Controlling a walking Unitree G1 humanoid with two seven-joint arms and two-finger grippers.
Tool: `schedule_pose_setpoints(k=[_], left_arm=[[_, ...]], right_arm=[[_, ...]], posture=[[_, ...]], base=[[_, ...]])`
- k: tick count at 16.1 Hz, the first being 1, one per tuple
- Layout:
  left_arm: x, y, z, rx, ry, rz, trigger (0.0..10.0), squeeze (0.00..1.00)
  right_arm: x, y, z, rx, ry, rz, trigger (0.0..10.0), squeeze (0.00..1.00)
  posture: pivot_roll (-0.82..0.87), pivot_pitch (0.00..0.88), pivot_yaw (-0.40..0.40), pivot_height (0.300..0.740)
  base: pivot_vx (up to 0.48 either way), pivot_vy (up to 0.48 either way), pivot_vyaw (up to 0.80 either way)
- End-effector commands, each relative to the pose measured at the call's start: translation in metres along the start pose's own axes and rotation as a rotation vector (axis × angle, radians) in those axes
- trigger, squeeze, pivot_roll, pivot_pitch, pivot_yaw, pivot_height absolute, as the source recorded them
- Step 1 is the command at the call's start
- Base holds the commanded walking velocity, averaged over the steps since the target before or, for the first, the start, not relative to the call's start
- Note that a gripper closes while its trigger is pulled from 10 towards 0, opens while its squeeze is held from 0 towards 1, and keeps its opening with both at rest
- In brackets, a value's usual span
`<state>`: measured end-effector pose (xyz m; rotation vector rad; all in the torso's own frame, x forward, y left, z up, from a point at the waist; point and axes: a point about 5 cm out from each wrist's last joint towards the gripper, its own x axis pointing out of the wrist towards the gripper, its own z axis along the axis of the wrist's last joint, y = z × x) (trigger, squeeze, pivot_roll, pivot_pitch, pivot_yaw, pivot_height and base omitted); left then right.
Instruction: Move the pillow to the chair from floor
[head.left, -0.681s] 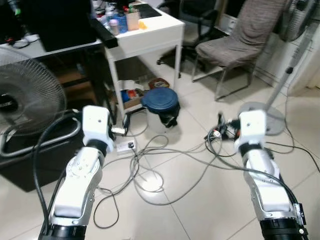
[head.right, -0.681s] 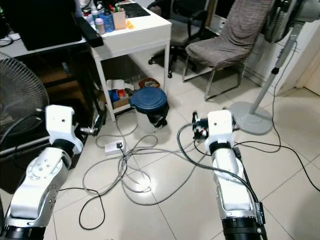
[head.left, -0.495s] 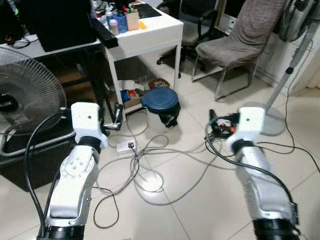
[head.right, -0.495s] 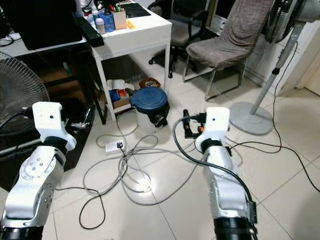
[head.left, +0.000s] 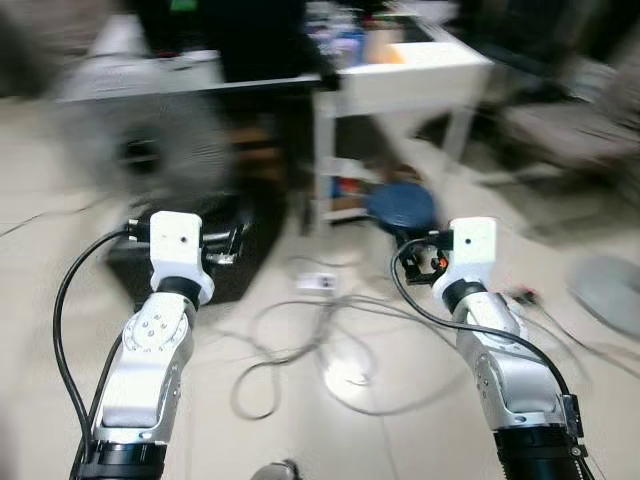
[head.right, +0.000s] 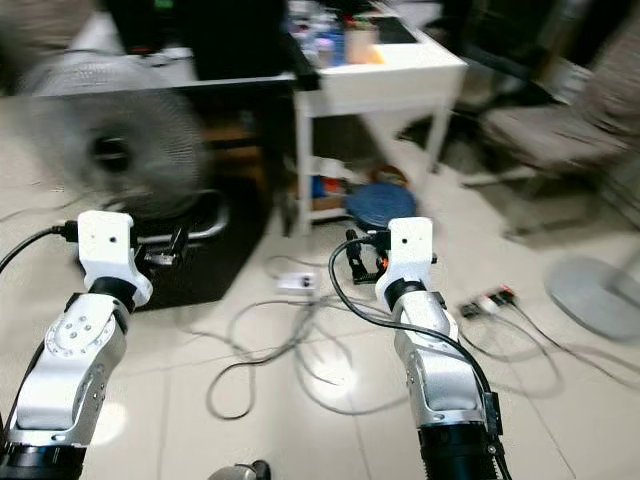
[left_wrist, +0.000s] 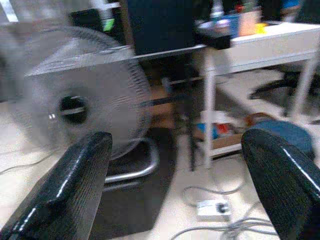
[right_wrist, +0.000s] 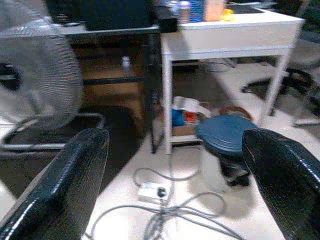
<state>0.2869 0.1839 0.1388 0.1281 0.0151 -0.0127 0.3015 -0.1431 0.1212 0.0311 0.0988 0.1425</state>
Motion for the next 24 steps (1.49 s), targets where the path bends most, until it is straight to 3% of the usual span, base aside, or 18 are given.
schedule_pose_setpoints(k=[1, 2, 3, 5, 7, 14, 24], left_arm=[[-0.001, 0.006, -0.004, 0.023, 0.014, 0.04, 10.0, 0.0], [-0.002, 0.008, -0.005, 0.04, 0.024, 0.037, 10.0, 0.0], [-0.005, 0.005, -0.003, 0.031, 0.014, -0.005, 10.0, 0.0], [-0.006, -0.004, -0.008, 0.076, 0.029, -0.054, 10.0, 0.0], [-0.002, -0.011, -0.007, 0.039, 0.027, -0.055, 10.0, 0.0], [0.003, -0.022, -0.006, 0.056, 0.036, -0.079, 10.0, 0.0], [-0.002, -0.02, -0.002, 0.044, 0.023, -0.051, 10.0, 0.0]], right_arm=[[0.0, -0.003, -0.003, 0.012, 0.024, -0.006, 10.0, 0.81], [0.0, -0.004, -0.004, -0.008, 0.035, 0.007, 10.0, 0.63], [0.0, -0.003, -0.002, -0.006, 0.031, 0.015, 10.0, 0.0], [0.0, -0.001, -0.001, -0.005, 0.03, 0.023, 10.0, 0.0], [-0.002, -0.003, -0.001, 0.001, 0.034, 0.01, 10.0, 0.0], [-0.011, -0.01, -0.003, 0.06, 0.061, -0.005, 10.0, 0.0], [-0.002, -0.001, -0.009, 0.035, 0.126, 0.073, 10.0, 0.0]], posture=[[0.09, 0.0, 0.027, 0.74], [0.09, 0.0, 0.02, 0.74], [0.09, 0.0, 0.017, 0.74], [0.09, 0.0, 0.019, 0.74], [0.08, 0.0, 0.032, 0.74], [0.03, 0.0, 0.053, 0.74], [0.08, 0.0, -0.004, 0.74]], base=[[0.0, 0.0, 0.8], [0.0, 0.0, 0.8], [0.0, 0.0, 0.8], [0.0, 0.0, 0.8], [0.0, 0.0, 0.8], [0.0, 0.0, 0.8], [0.0, 0.0, 0.8]])
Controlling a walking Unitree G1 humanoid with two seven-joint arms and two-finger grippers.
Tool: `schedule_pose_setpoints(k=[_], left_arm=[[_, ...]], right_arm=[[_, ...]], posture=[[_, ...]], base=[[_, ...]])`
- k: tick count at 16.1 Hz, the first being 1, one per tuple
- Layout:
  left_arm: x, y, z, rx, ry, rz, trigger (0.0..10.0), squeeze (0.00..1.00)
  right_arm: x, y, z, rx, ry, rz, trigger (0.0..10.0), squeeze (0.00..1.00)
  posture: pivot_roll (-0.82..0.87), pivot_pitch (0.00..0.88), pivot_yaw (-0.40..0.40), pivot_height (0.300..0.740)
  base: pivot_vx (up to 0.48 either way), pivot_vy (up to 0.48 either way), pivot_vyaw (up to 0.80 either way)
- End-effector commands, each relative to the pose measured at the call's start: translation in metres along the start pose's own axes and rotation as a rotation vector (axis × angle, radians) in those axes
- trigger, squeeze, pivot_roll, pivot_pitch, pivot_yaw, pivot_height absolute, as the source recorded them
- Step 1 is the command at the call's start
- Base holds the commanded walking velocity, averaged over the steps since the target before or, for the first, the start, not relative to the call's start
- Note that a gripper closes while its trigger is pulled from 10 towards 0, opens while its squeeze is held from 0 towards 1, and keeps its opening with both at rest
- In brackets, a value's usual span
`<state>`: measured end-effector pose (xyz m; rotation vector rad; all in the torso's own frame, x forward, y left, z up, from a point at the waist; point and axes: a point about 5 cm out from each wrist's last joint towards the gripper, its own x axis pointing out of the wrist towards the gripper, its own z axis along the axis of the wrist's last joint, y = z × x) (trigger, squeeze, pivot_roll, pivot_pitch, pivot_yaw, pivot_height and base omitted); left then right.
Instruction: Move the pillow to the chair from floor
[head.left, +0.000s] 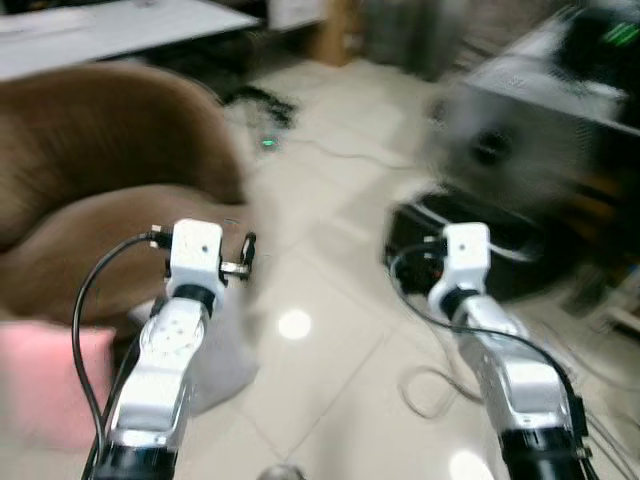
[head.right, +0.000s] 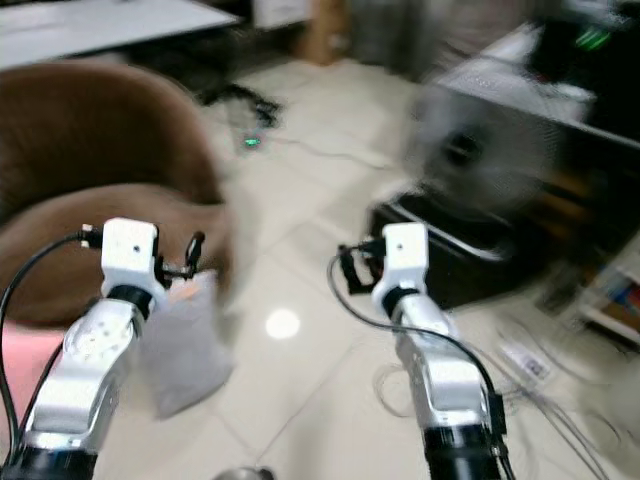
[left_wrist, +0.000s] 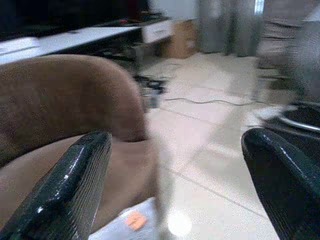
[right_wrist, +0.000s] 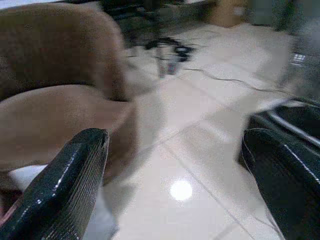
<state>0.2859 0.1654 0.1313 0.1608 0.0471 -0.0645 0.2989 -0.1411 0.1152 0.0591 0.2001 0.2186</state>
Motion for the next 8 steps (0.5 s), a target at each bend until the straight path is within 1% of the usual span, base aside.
schedule_pose_setpoints(k=[1, 3, 5, 8], left_arm=[[-0.0011, -0.002, 0.0039, 0.018, -0.006, -0.002, 10.0, 0.0], [-0.0015, -0.003, 0.005, 0.03, -0.006, -0.011, 10.0, 0.0], [-0.0017, -0.0035, 0.0051, 0.039, -0.003, -0.015, 10.0, 0.0], [-0.0001, -0.0053, 0.0059, 0.043, 0.0, -0.024, 10.0, 0.0]], right_arm=[[0.0003, -0.0036, -0.0033, -0.001, 0.024, -0.007, 10.0, 0.0], [0.0014, -0.0075, -0.0053, 0.012, 0.032, -0.046, 10.0, 0.0], [0.0019, -0.0091, -0.0064, -0.015, 0.037, -0.056, 10.0, 0.0], [0.0012, -0.01, -0.0076, -0.028, 0.04, -0.075, 10.0, 0.0]], posture=[[0.08, 0.0, -0.005, 0.74], [0.08, 0.0, -0.005, 0.74], [0.08, 0.0, -0.005, 0.74], [0.07, 0.0, 0.005, 0.74]], base=[[0.0, 0.322, 0.44], [0.0, 0.381, 0.0], [0.0, 0.444, 0.0], [0.0, 0.47, 0.0]])
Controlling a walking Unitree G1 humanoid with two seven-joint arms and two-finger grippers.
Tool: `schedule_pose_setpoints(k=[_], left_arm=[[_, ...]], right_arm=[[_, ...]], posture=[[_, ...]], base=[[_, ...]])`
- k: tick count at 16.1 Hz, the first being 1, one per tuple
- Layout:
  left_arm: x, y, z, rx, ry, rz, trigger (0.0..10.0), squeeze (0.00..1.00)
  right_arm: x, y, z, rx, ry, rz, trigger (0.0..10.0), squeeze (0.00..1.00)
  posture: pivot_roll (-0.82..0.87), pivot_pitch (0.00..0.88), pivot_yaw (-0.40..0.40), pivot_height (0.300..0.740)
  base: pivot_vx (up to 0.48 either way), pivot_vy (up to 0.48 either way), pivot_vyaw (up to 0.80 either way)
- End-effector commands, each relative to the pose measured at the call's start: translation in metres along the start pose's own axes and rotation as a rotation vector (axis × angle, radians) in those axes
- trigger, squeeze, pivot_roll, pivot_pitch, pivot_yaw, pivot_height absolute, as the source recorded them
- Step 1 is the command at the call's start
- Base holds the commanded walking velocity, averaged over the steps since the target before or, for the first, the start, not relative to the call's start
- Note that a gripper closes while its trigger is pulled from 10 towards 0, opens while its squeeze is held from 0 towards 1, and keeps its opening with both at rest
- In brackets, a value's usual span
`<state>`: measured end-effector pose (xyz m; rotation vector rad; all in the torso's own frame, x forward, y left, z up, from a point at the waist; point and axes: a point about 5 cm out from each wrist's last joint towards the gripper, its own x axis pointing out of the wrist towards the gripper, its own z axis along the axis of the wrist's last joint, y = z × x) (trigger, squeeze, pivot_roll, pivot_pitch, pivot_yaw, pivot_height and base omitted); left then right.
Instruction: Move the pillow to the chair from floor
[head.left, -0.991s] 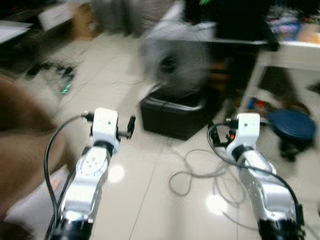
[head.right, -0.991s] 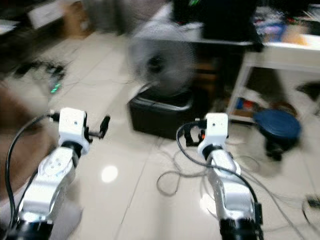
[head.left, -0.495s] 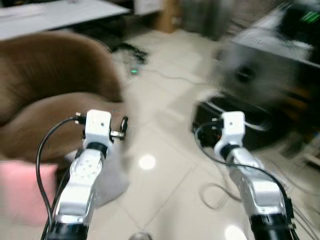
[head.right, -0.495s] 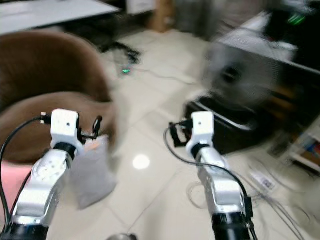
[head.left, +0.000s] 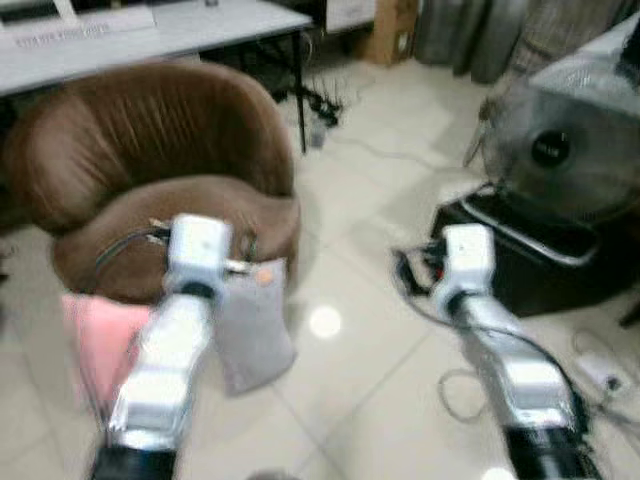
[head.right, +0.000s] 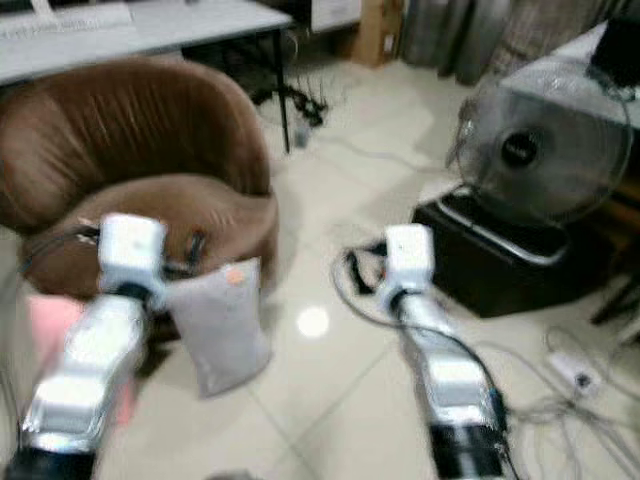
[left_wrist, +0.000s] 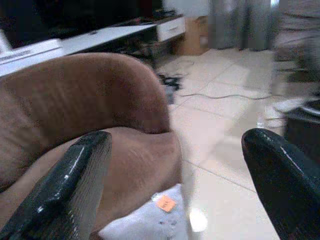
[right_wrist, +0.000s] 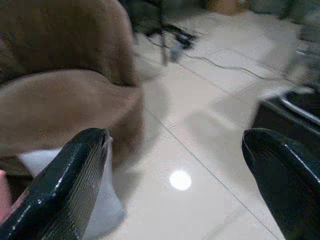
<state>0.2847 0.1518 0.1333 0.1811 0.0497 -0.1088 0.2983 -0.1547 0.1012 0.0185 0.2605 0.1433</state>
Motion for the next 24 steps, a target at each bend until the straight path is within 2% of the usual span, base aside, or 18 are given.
schedule_pose_setpoints(k=[1, 6, 8, 12, 14, 21, 24], left_arm=[[0.0, 0.008, 0.002, 0.022, 0.001, 0.019, 10.0, 0.0], [-0.002, 0.008, -0.004, 0.04, 0.025, 0.008, 10.0, 0.0], [-0.002, 0.01, -0.005, 0.041, 0.029, 0.012, 10.0, 0.0], [-0.002, 0.012, -0.006, 0.045, 0.03, 0.015, 10.0, 0.0], [-0.002, 0.013, -0.005, 0.044, 0.025, 0.026, 10.0, 0.0], [0.0, 0.017, -0.003, 0.075, 0.004, 0.041, 10.0, 0.0], [0.003, 0.018, -0.002, 0.046, -0.004, 0.04, 10.0, 0.0]], right_arm=[[0.001, 0.004, 0.005, -0.005, -0.019, 0.003, 10.0, 0.0], [0.005, 0.0, 0.003, -0.118, -0.029, -0.063, 10.0, 0.0], [0.004, -0.005, 0.002, -0.082, -0.027, -0.09, 10.0, 0.0], [0.005, -0.006, 0.002, -0.074, -0.03, -0.099, 10.0, 0.0], [0.007, -0.005, 0.002, -0.072, -0.033, -0.095, 10.0, 0.0], [0.009, -0.005, 0.001, -0.068, -0.033, -0.086, 10.0, 0.0], [0.009, -0.003, -0.005, -0.07, -0.011, -0.093, 10.0, 0.0]], posture=[[0.07, 0.0, 0.005, 0.74], [0.08, 0.0, 0.006, 0.74], [0.08, 0.0, 0.004, 0.74], [0.08, 0.0, 0.004, 0.74], [0.09, 0.0, 0.0, 0.74], [0.09, 0.0, 0.001, 0.74], [0.09, 0.0, -0.001, 0.74]], base=[[0.0, 0.48, 0.0], [0.0, 0.48, 0.0], [0.0, 0.472, 0.0], [0.0, 0.468, 0.0], [0.0, 0.0, 0.0], [0.0, -0.48, 0.0], [0.0, 0.0, 0.0]])
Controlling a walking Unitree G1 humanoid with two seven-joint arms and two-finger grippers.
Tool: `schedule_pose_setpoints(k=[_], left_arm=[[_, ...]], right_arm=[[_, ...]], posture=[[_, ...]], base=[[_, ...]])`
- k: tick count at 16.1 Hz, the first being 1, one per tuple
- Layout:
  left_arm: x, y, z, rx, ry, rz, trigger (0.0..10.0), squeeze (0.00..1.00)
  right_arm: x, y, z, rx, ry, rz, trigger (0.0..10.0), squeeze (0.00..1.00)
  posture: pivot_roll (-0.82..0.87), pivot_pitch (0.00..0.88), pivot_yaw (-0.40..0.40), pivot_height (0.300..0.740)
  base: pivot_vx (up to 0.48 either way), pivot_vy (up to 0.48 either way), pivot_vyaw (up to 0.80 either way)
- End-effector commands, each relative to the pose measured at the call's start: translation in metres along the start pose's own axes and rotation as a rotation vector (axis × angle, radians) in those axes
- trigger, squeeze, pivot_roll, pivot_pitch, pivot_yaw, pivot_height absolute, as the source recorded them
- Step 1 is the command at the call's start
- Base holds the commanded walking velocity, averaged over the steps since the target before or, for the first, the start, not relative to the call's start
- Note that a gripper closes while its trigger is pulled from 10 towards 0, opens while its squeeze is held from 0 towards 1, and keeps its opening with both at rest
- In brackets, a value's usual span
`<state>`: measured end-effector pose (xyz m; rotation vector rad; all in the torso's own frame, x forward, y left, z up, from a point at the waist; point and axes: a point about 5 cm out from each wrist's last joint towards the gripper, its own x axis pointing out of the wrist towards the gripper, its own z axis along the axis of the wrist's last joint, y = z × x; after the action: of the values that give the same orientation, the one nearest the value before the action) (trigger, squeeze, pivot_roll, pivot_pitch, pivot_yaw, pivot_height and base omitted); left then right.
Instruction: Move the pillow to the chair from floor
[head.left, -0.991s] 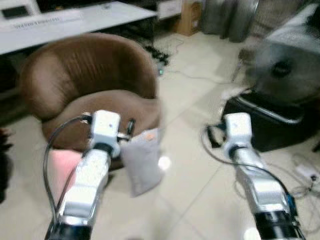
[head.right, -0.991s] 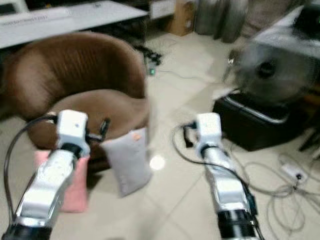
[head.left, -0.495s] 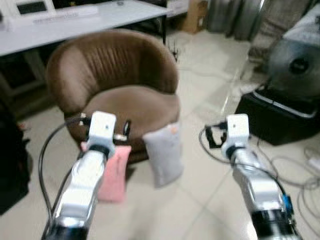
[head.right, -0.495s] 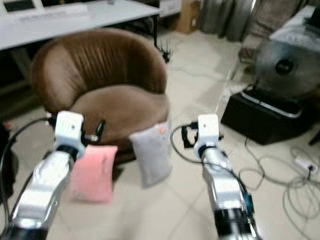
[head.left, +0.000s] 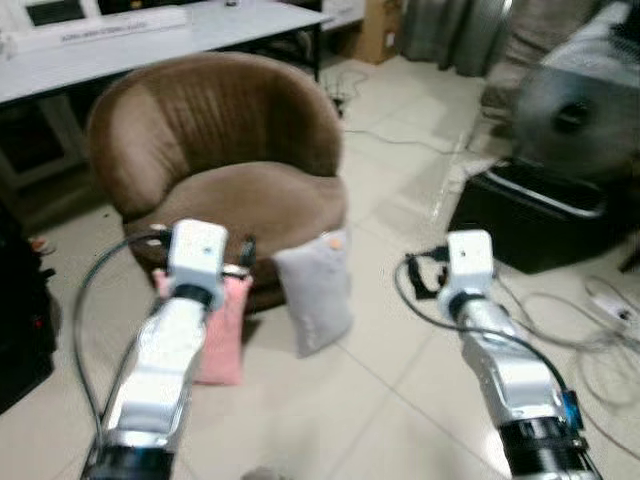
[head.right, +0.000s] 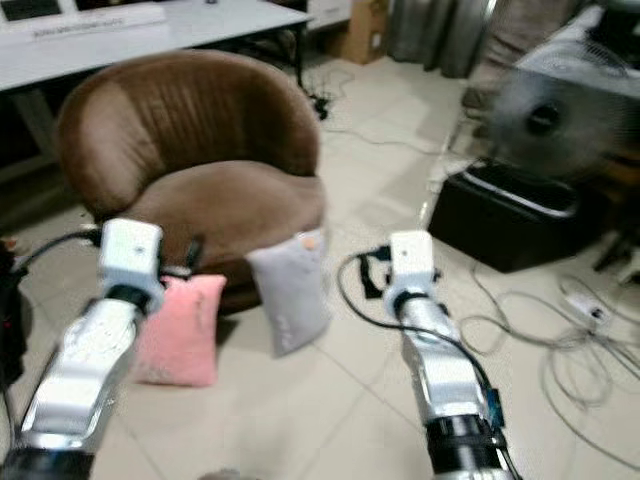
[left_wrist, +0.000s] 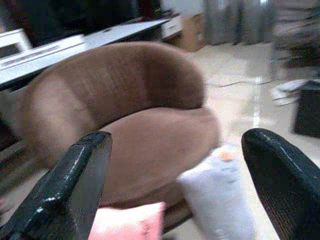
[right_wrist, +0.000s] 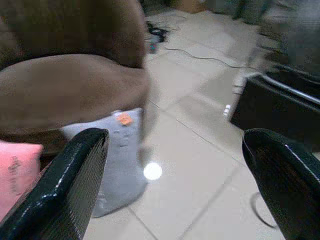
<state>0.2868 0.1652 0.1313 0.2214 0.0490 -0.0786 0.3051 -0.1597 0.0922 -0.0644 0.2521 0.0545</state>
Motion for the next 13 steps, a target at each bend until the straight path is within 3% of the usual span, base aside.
schedule_pose_setpoints(k=[1, 5, 8, 13], left_arm=[[0.004, 0.004, 0.001, 0.012, -0.007, 0.007, 10.0, 0.0], [0.006, 0.002, -0.007, -0.017, 0.002, -0.007, 10.0, 0.0], [0.007, 0.0, -0.009, 0.001, 0.005, -0.032, 10.0, 0.0], [0.007, 0.002, -0.011, 0.011, 0.013, -0.031, 10.0, 0.0]], right_arm=[[0.001, 0.0, -0.002, 0.007, 0.002, -0.022, 10.0, 0.0], [-0.001, -0.003, -0.007, 0.058, 0.003, -0.052, 10.0, 0.0], [-0.001, -0.003, -0.006, 0.044, -0.001, -0.036, 10.0, 0.0], [0.0, -0.001, -0.005, 0.018, -0.001, -0.026, 10.0, 0.0]], posture=[[0.09, 0.0, 0.005, 0.74], [0.07, 0.0, 0.027, 0.74], [0.07, 0.0, 0.025, 0.74], [0.07, 0.0, 0.025, 0.74]], base=[[0.0, 0.0, 0.0], [0.0, 0.0, 0.0], [0.282, 0.0, -0.35], [0.325, 0.0, 0.0]])
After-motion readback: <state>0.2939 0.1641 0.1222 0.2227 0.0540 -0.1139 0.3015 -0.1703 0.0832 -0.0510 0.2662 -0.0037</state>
